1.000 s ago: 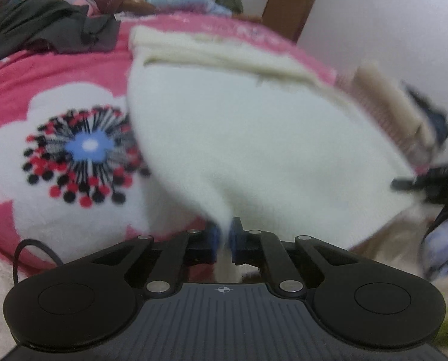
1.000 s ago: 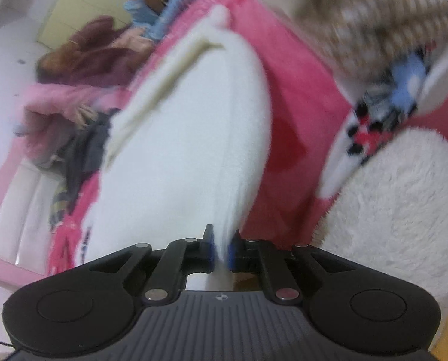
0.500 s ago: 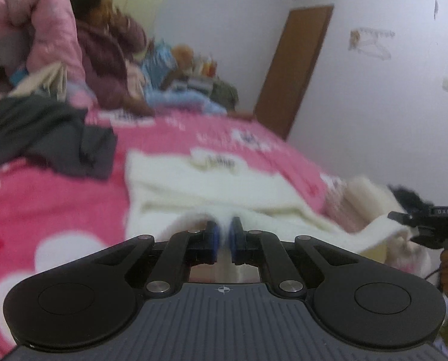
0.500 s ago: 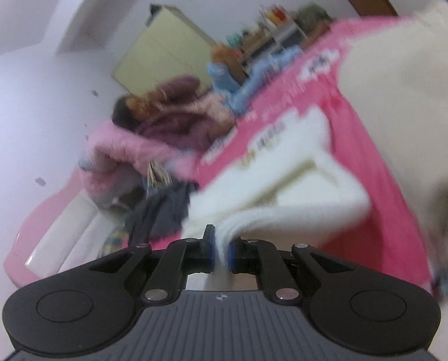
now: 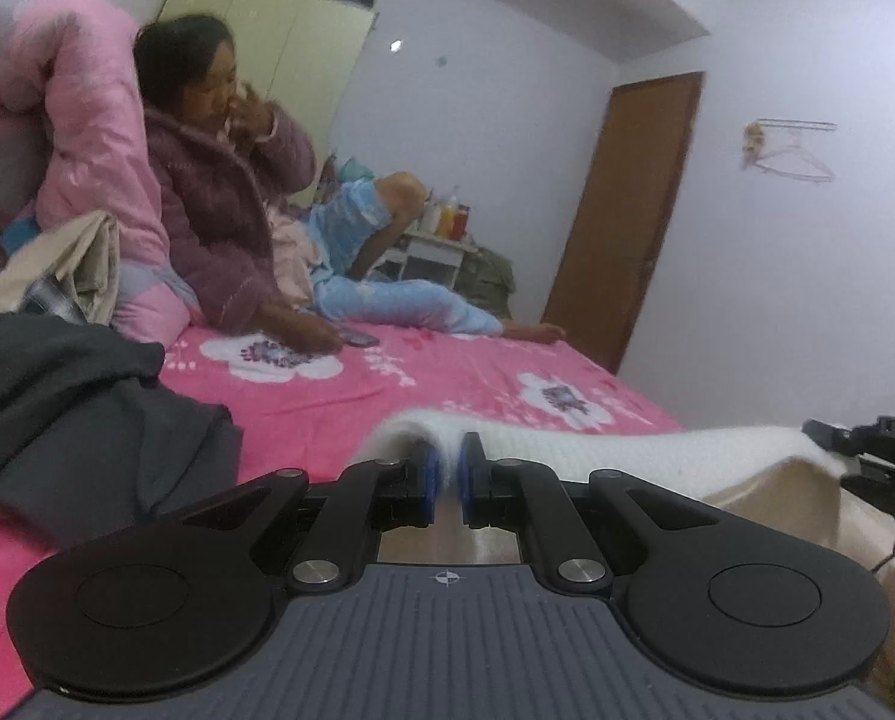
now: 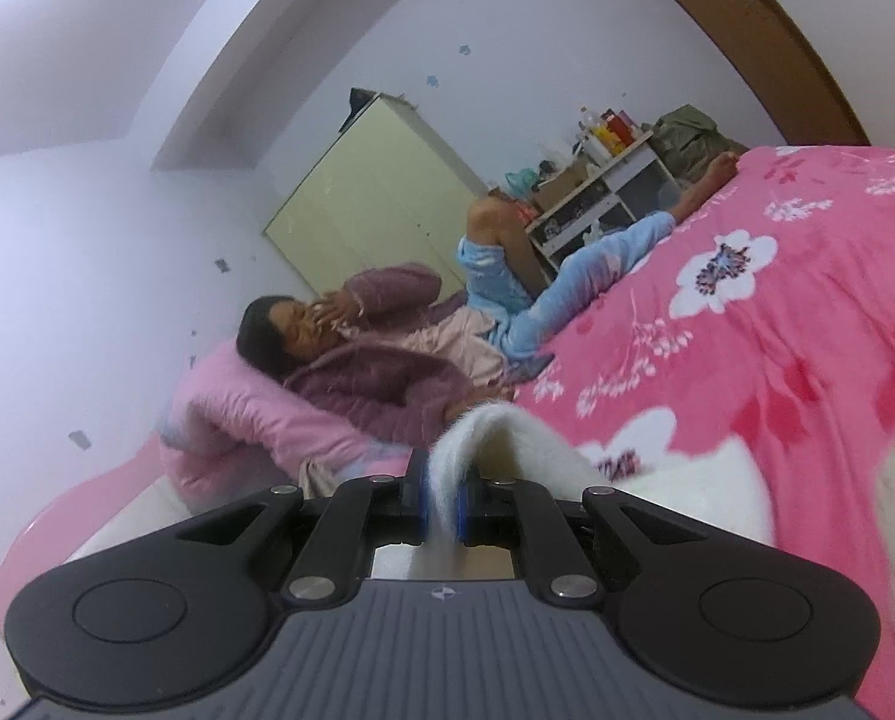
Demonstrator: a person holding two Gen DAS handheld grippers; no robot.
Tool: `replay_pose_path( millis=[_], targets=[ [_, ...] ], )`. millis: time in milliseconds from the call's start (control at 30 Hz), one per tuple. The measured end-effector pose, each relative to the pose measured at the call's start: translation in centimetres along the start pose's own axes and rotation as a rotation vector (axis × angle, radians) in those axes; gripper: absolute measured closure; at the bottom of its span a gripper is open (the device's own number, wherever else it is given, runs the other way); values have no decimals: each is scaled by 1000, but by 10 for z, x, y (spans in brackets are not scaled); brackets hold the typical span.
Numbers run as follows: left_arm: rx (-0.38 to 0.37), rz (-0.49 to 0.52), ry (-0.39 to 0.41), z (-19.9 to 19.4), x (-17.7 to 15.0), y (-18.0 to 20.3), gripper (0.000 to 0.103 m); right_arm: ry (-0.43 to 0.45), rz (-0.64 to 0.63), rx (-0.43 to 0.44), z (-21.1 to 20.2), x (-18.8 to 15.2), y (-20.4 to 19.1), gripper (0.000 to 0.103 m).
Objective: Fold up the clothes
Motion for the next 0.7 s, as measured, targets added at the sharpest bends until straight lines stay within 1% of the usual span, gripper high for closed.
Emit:
replay_pose_path(
  millis=[33, 67, 100, 133, 167, 200, 233, 267, 300, 333, 367, 400, 433, 467, 500, 567, 633, 700],
  targets=[
    [7, -35, -4, 15, 1, -12, 92, 3, 6, -5, 18, 5, 5, 95],
    [5, -76, -6, 28, -1, -25, 91, 2, 23, -17, 37, 7, 13, 94],
    [15, -119, -16, 43, -5, -38, 85, -11, 61, -33, 58, 8, 25, 94],
    [43, -166, -36, 58, -14, -55, 68, -42, 110, -58, 84, 4, 44, 92],
    [81, -209, -56, 70, -24, -71, 54, -90, 151, -102, 112, -3, 66, 88],
    [136, -246, -73, 78, -37, -88, 34, -146, 193, -155, 135, -13, 88, 84],
    [176, -287, -92, 83, -50, -102, 33, -209, 259, -215, 153, -27, 110, 78],
    [196, -334, -114, 82, -62, -112, 33, -276, 335, -277, 168, -43, 134, 83],
    [217, -382, -135, 82, -74, -123, 33, -281, 376, -278, 170, -49, 143, 84],
    [225, -422, -142, 78, -82, -130, 33, -252, 397, -244, 166, -50, 145, 82],
    [214, -452, -127, 71, -82, -133, 33, -226, 405, -215, 159, -46, 143, 77],
    [204, -482, -112, 64, -82, -136, 32, -204, 404, -207, 152, -42, 141, 73],
    [200, -498, -96, 56, -81, -138, 32, -179, 392, -222, 143, -37, 139, 65],
    [206, -492, -81, 47, -76, -136, 32, -159, 375, -236, 134, -33, 136, 61],
    [209, -483, -66, 37, -70, -133, 32, -142, 359, -247, 125, -29, 132, 60],
    [202, -470, -48, 18, -57, -122, 32, -147, 355, -204, 106, -28, 119, 60],
    [180, -447, -35, -3, -42, -103, 32, -193, 356, -143, 88, -33, 99, 60],
    [156, -404, -26, -24, -22, -82, 32, -246, 336, -103, 74, -43, 78, 55]
  ],
)
Point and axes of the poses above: each gripper's, at about its wrist camera, not at the fingertips, and z roughly the way its jaws point, y to its right, x to its top, the point moved 10 cm from there along z, roughly the way its jaws point, and after that the axes turned 14 degrees about -x, right-handed, at the moved point
